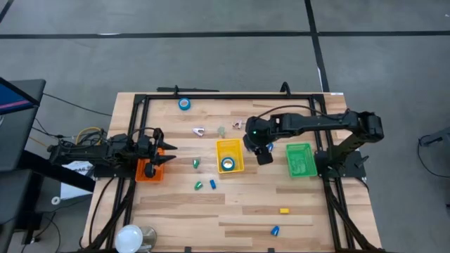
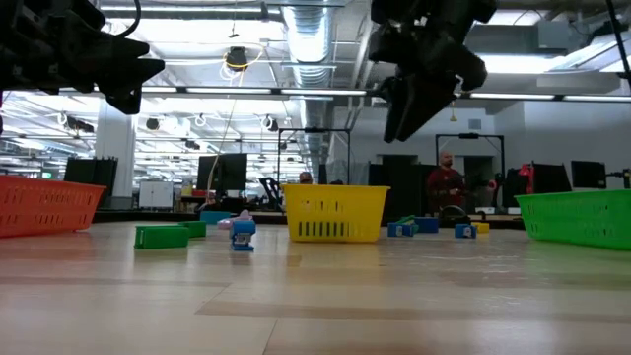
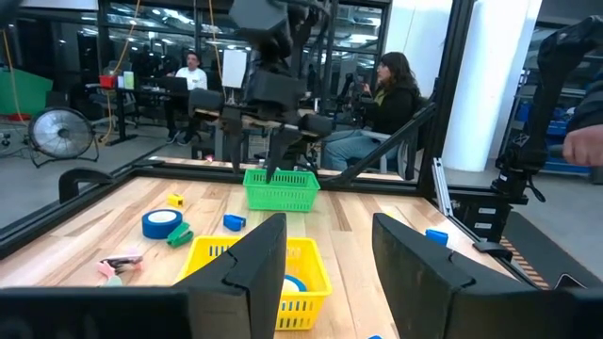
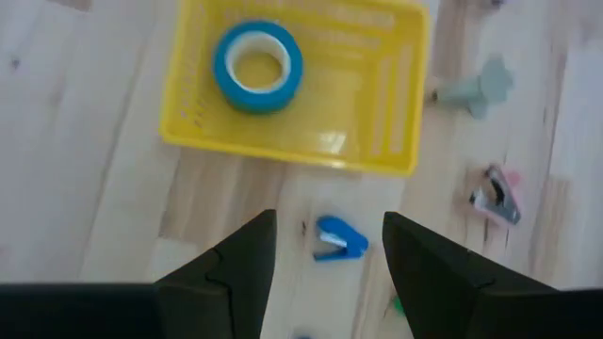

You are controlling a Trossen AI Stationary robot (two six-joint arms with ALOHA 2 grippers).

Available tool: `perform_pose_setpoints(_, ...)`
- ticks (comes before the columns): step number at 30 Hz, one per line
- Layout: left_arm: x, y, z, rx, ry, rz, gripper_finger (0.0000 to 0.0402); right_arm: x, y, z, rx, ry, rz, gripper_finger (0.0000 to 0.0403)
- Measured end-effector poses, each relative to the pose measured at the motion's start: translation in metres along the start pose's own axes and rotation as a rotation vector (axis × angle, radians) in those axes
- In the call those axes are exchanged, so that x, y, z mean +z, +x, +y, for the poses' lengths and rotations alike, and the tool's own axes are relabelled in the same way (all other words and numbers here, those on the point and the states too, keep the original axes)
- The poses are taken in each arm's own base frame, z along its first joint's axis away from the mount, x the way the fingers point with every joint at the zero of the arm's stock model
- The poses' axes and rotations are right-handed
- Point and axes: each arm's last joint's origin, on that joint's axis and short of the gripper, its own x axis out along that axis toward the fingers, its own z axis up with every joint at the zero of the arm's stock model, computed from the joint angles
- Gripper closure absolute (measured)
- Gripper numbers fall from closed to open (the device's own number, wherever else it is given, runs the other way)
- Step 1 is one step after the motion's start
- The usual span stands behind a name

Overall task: Pick and place Stapler, Stapler remover, tape
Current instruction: Put the blue tape into the yellow basket

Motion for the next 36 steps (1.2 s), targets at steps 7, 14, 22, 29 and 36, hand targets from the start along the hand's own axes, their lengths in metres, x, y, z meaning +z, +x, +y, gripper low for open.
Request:
perform_pose_setpoints(7,0.0,0.0,0.0,0.0,0.0,0.0,0.0252,-0.023,-0.001,-0.014,-0.018,0.096,0.043,0.0202)
perform_pose_setpoints(14,0.0,0.0,0.0,0.0,0.0,0.0,0.0252,-0.051,-0.005,-0.035,-0.046,0.083,0.089,0.0186)
perform_pose_setpoints(22,0.0,0.0,0.0,0.0,0.0,0.0,0.0252,-0.071,-0.008,-0.051,-0.04,0.059,0.16,0.0172)
perform_pose_setpoints(29,0.0,0.0,0.0,0.0,0.0,0.0,0.0252,-0.075,-0.009,-0.057,-0.048,0.062,0.166,0.0171)
perform_pose_setpoints(36,0.0,0.0,0.0,0.0,0.0,0.0,0.0252,-0.077,-0.004,-0.062,-0.046,0.046,0.177,0.0171)
